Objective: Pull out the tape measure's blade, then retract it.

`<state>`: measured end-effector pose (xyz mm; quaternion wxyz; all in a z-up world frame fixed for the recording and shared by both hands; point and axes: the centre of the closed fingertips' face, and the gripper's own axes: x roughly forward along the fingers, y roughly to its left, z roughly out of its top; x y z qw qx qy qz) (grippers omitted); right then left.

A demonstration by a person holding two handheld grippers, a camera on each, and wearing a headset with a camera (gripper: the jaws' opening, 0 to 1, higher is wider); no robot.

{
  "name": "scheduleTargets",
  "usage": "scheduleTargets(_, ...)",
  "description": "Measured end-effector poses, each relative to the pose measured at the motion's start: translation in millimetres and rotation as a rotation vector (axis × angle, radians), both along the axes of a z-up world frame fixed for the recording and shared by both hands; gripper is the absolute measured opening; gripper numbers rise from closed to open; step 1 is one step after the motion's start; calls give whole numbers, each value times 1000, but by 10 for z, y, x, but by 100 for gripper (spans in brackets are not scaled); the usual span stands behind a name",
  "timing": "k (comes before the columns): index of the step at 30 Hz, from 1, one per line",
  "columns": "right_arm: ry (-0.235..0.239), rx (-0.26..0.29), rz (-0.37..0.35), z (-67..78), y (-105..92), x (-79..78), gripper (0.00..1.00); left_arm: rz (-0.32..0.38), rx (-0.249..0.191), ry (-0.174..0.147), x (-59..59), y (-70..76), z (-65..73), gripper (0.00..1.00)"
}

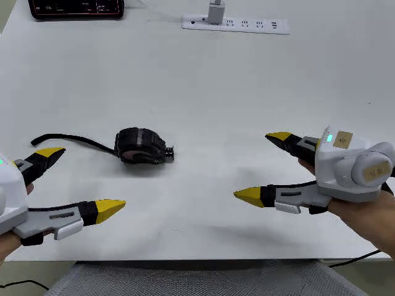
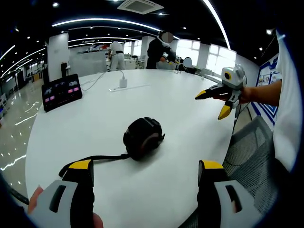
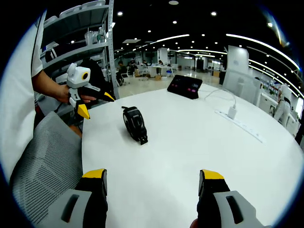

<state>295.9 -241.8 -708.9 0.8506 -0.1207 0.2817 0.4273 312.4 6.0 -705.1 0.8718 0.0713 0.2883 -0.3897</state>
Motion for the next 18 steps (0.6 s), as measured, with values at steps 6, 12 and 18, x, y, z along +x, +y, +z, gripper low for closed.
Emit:
scheduleTargets(6,6,-2,-9,8,-81,-96,81,-20,-7,4,-43,25,22,91)
scheduleTargets(12,15,17,-29,41,-140,-165,86,-53,0,9,-103,29,31,90)
scheduleTargets(18,7,16,-49,83,-170,-209,90,-56,-15,7,-119,43,89,92)
